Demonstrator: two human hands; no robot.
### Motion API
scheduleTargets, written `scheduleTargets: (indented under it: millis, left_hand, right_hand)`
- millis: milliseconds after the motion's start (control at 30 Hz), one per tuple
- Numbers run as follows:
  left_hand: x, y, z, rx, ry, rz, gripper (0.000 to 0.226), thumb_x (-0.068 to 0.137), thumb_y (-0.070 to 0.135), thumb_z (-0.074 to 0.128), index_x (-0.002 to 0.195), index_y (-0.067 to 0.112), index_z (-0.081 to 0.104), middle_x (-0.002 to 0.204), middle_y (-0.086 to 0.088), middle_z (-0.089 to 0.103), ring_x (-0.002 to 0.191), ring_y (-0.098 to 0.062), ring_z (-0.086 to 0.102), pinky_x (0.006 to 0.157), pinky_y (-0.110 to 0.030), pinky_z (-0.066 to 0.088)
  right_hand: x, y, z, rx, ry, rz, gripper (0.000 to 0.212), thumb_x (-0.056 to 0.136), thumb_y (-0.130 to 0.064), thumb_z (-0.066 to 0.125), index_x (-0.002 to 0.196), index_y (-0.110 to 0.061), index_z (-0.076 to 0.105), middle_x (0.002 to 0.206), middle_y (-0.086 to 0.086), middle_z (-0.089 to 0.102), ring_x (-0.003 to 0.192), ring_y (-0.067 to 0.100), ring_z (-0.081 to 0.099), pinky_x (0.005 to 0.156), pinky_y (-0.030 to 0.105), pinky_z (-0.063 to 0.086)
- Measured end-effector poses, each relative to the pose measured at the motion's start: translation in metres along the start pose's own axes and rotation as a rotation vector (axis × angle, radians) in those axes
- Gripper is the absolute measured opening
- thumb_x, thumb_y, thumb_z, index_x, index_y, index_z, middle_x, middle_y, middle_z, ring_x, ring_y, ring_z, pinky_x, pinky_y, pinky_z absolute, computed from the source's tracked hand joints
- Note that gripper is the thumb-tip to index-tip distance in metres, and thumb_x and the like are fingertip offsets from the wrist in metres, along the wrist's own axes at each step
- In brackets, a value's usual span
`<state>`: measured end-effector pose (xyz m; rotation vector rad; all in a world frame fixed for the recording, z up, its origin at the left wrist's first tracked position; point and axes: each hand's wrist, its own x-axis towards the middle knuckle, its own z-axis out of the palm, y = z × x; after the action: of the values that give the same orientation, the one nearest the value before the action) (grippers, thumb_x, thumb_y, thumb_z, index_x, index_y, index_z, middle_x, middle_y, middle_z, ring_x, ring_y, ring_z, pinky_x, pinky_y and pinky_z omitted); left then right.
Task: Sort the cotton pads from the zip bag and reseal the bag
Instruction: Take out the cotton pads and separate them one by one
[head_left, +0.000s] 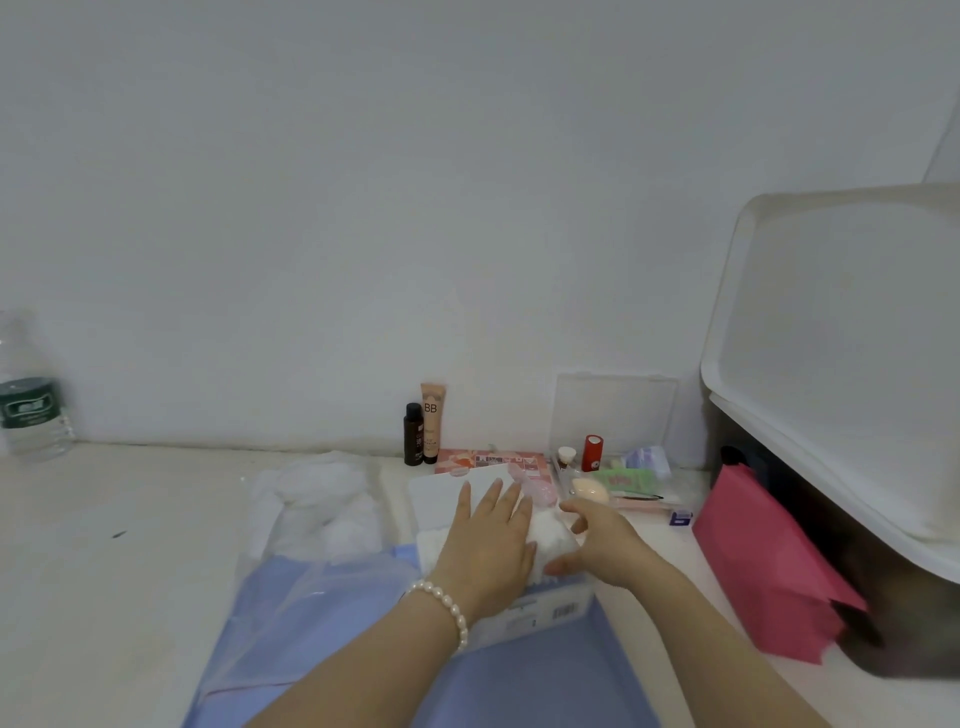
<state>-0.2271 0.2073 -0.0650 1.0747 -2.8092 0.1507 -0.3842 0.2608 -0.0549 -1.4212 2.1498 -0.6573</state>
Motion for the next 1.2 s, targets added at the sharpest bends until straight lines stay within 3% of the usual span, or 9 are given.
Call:
scheduleTargets:
  millis: [267, 467, 600, 733, 833, 900, 1033, 1133, 1200]
  left_hand:
    - [-0.013, -0.009, 0.006, -0.078, -0.145, -0.082, 0.062, 0.099, 0.048, 0.022, 0.151, 0.017, 0.006, 0.159, -0.004, 0.009, 0.146, -0.025, 0.005, 0.116, -0.054, -0.001]
    - [-0.031, -0.007, -0.017, -0.010, 0.056, 0.027, 0.050, 0.099, 0.034, 0.032, 0.144, 0.011, 0.030, 0.156, -0.009, 0.019, 0.146, -0.024, 0.006, 0.115, -0.048, -0.009]
    - [-0.068, -0.028, -0.045, 0.063, 0.240, 0.226, 0.018, 0.078, 0.027, 0.060, 0.083, 0.015, 0.073, 0.133, -0.008, 0.055, 0.138, -0.031, 0.033, 0.111, -0.048, -0.008]
    - [-0.123, -0.073, -0.046, 0.226, 0.127, 0.230, 0.015, 0.051, 0.040, 0.067, 0.044, 0.027, 0.066, 0.125, 0.001, 0.063, 0.130, -0.037, 0.043, 0.108, -0.061, 0.023]
    - [-0.156, -0.105, -0.040, 0.368, -0.028, 0.080, 0.014, 0.044, 0.038, 0.072, 0.053, 0.028, 0.069, 0.135, -0.008, 0.055, 0.129, -0.046, 0.038, 0.105, -0.061, 0.019]
    - [-0.166, -0.123, -0.038, 0.309, -0.051, -0.106, 0.046, 0.044, 0.027, 0.082, 0.090, 0.023, 0.075, 0.141, -0.016, 0.047, 0.124, -0.049, 0.044, 0.102, -0.064, 0.030]
    - [-0.170, -0.134, -0.037, -0.037, 0.179, -0.234, 0.070, 0.088, -0.002, 0.044, 0.149, 0.008, 0.012, 0.157, -0.002, -0.004, 0.124, -0.030, 0.050, 0.086, -0.033, 0.044]
    - [-0.164, -0.135, -0.034, -0.038, 0.307, -0.255, 0.052, 0.095, 0.009, 0.016, 0.147, 0.006, 0.025, 0.152, -0.007, 0.026, 0.096, -0.031, 0.067, 0.049, -0.039, 0.044]
    - [-0.160, -0.132, -0.036, -0.127, 0.382, -0.253, 0.060, 0.099, 0.027, 0.002, 0.138, 0.014, 0.045, 0.133, -0.008, 0.051, 0.078, -0.028, 0.069, 0.039, -0.032, 0.032]
  right_hand:
    - [0.016, -0.012, 0.012, -0.365, 0.073, -0.102, 0.063, 0.064, -0.037, 0.081, 0.117, -0.022, 0.049, 0.114, 0.003, 0.061, 0.101, 0.021, 0.058, 0.082, 0.034, 0.050]
    - [0.006, -0.012, 0.006, -0.255, 0.078, -0.072, 0.084, 0.066, -0.035, 0.081, 0.137, -0.022, 0.038, 0.130, 0.000, 0.053, 0.114, 0.019, 0.053, 0.090, 0.030, 0.045]
    - [-0.022, -0.029, 0.001, -0.249, 0.404, -0.212, 0.037, 0.082, -0.027, 0.067, 0.117, -0.021, 0.058, 0.111, -0.001, 0.062, 0.096, 0.016, 0.057, 0.078, 0.027, 0.045]
    - [-0.061, -0.061, 0.035, -0.213, 0.608, -0.670, 0.011, 0.083, -0.015, 0.056, 0.074, -0.015, 0.064, 0.070, -0.003, 0.059, 0.066, 0.013, 0.051, 0.059, 0.023, 0.037]
    - [-0.081, -0.079, 0.081, -0.244, 0.589, -0.953, 0.021, 0.081, -0.019, 0.051, 0.063, -0.012, 0.058, 0.059, 0.000, 0.053, 0.057, 0.014, 0.047, 0.051, 0.025, 0.038]
    - [-0.084, -0.089, 0.116, -0.244, 0.453, -1.043, 0.020, 0.083, -0.015, 0.050, 0.066, -0.010, 0.060, 0.061, 0.002, 0.056, 0.056, 0.018, 0.051, 0.050, 0.029, 0.041]
    - [-0.077, -0.116, 0.166, -0.335, 0.200, -0.921, 0.019, 0.083, -0.011, 0.046, 0.086, -0.011, 0.065, 0.081, 0.004, 0.067, 0.072, 0.020, 0.063, 0.064, 0.025, 0.048]
    - [-0.070, -0.149, 0.179, -0.476, 0.153, -0.782, 0.005, 0.076, -0.005, 0.064, 0.080, -0.005, 0.062, 0.080, 0.014, 0.064, 0.071, 0.025, 0.059, 0.063, 0.031, 0.042]
    - [-0.062, -0.163, 0.181, -0.585, 0.171, -0.612, 0.021, 0.083, -0.009, 0.062, 0.103, -0.003, 0.062, 0.108, 0.019, 0.061, 0.100, 0.025, 0.059, 0.086, 0.029, 0.045]
